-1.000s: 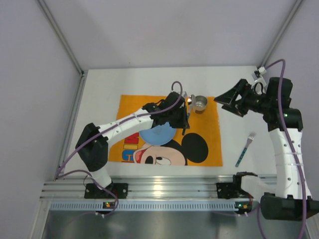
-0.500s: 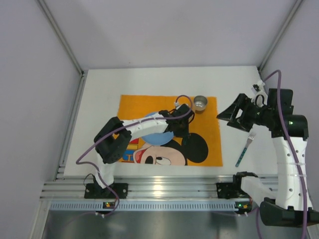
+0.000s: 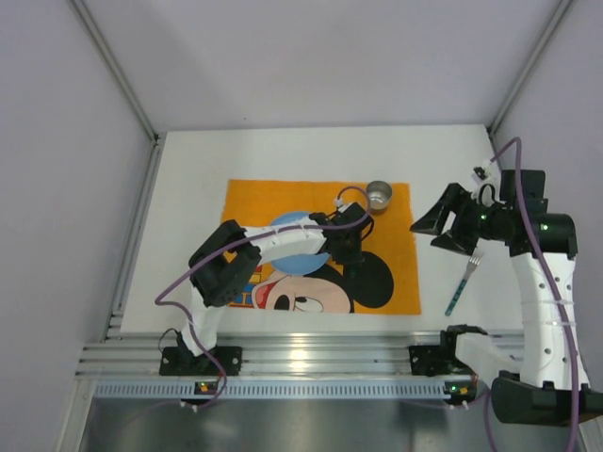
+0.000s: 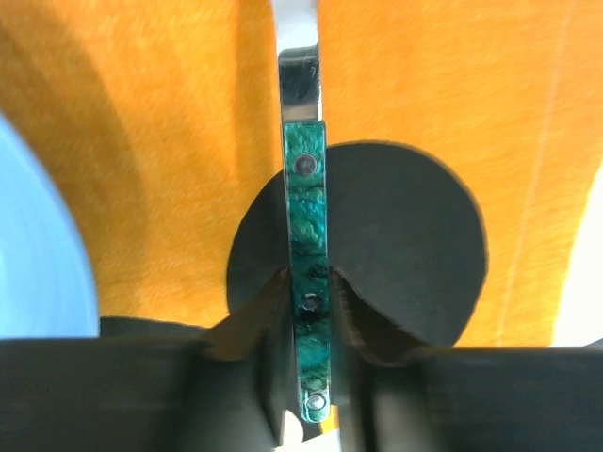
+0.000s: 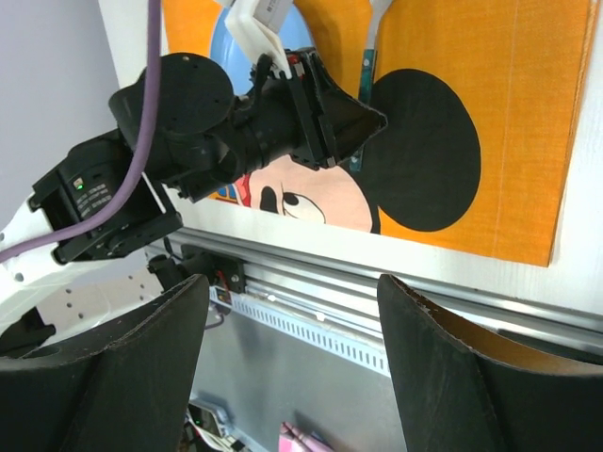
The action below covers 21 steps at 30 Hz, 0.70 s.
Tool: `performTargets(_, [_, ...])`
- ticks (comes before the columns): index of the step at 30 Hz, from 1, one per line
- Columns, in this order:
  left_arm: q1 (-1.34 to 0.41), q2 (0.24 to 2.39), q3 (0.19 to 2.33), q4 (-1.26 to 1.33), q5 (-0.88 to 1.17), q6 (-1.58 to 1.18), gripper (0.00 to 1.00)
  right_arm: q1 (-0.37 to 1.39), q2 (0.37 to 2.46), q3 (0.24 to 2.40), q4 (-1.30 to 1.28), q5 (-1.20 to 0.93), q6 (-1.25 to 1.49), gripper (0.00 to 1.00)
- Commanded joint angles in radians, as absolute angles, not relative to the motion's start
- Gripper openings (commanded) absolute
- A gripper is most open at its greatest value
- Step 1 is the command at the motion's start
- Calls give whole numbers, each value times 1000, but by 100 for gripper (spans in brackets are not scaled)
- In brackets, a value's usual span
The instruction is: Set the dinner table for one person
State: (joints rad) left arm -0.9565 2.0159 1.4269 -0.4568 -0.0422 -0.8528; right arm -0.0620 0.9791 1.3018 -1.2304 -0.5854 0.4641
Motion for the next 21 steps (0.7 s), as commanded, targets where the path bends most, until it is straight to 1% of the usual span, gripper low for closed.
performTargets(1, [-956, 2034, 1526, -460, -37, -884, 31, -69, 992, 1302, -1227, -563, 449, 72])
performTargets(3, [-957, 2043, 1575, -494, -11, -885, 37, -71, 1003, 1305, -1224, -551, 449, 72])
performTargets(4, [-957, 2049, 1588, -506, -6, -884, 46, -71, 1008, 1307, -1224, -545, 449, 72])
performTargets(5, [-956, 2049, 1612, -518, -6, -882, 52, -72, 1011, 1310, -1224, -534, 448, 72])
performTargets(7, [-951, 2046, 1634, -557, -6, -874, 59, -74, 1023, 1313, -1221, -523, 451, 72])
performTargets(8, [-948, 2043, 1655, -571, 26, -871, 66, -77, 1026, 1313, -1218, -515, 453, 72])
performTargets(10, [-930, 2025, 1683, -603, 46, -871, 73, -81, 1037, 1315, -1216, -505, 454, 72])
performTargets(16, [-861, 1904, 1729, -670, 28, -816, 84, -150, 1066, 1321, -1229, -384, 451, 73])
performTargets(21, [-757, 1763, 1643, -654, 12, -746, 85, -216, 1117, 1266, -1206, -293, 449, 73])
